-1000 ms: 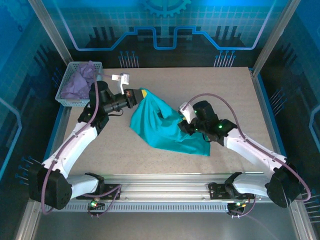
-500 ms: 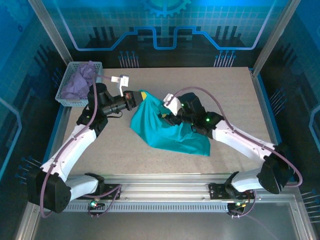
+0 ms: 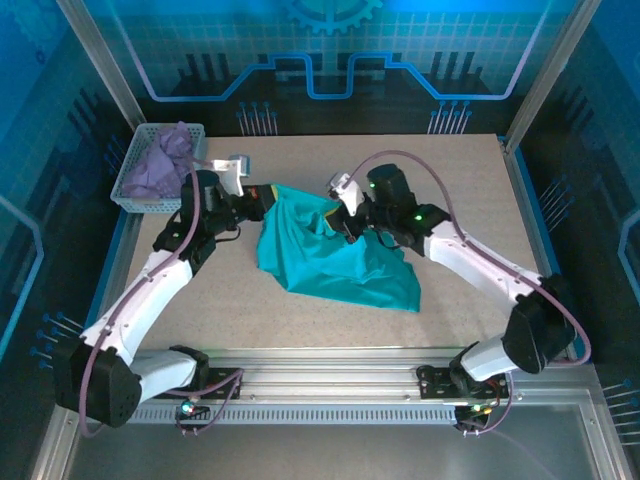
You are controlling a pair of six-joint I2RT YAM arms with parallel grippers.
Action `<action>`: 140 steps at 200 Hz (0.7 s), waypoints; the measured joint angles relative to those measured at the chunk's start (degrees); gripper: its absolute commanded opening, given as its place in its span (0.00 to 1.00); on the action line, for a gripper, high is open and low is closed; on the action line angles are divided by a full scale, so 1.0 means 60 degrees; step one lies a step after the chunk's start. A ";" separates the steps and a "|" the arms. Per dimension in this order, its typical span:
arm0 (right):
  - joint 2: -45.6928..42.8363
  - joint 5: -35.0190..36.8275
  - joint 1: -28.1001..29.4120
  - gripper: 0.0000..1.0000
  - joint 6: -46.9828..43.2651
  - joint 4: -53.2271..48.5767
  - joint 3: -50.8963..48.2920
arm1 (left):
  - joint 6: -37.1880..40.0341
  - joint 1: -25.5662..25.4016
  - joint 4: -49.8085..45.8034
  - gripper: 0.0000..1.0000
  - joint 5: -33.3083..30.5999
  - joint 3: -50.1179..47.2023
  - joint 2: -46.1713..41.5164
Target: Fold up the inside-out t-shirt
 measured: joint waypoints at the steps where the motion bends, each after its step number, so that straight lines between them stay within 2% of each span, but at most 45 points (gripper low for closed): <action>1: -0.0044 -0.0106 -0.0015 0.00 0.0051 0.0040 -0.0011 | 0.0022 -0.0007 -0.0025 0.00 -0.0051 0.0000 0.0033; 20: -0.0208 -0.1239 -0.0004 0.00 0.0958 0.0492 -0.0178 | 0.0251 -0.0157 -0.0437 0.08 -0.0382 0.0087 0.0565; 32: -0.0095 -0.1694 -0.0015 0.00 0.1512 0.0645 -0.0317 | 0.0346 -0.0215 -0.0630 0.21 -0.0492 0.0142 0.0809; 57: 0.0255 -0.2255 -0.0120 0.00 0.2361 0.0718 -0.0437 | 0.0375 -0.0237 -0.1060 0.47 -0.1413 0.0084 0.0794; 77: 0.0463 -0.2495 -0.0284 0.00 0.2907 0.0838 -0.0441 | 0.0328 -0.0579 -0.1118 0.57 -0.1891 -0.0521 0.0058; 94: 0.0568 -0.2572 -0.0419 0.00 0.3224 0.0922 -0.0441 | 0.0310 -0.1096 -0.1147 0.57 -0.2014 -0.1271 -0.0994; 113: 0.0674 -0.2652 -0.0499 0.00 0.3461 0.0962 -0.0441 | 0.0361 -0.1803 -0.0994 0.55 -0.1632 -0.1778 -0.1810; 140: 0.0798 -0.2769 -0.0543 0.00 0.3639 0.0962 -0.0430 | 0.0528 -0.2528 -0.0346 0.45 -0.0732 -0.1880 -0.1515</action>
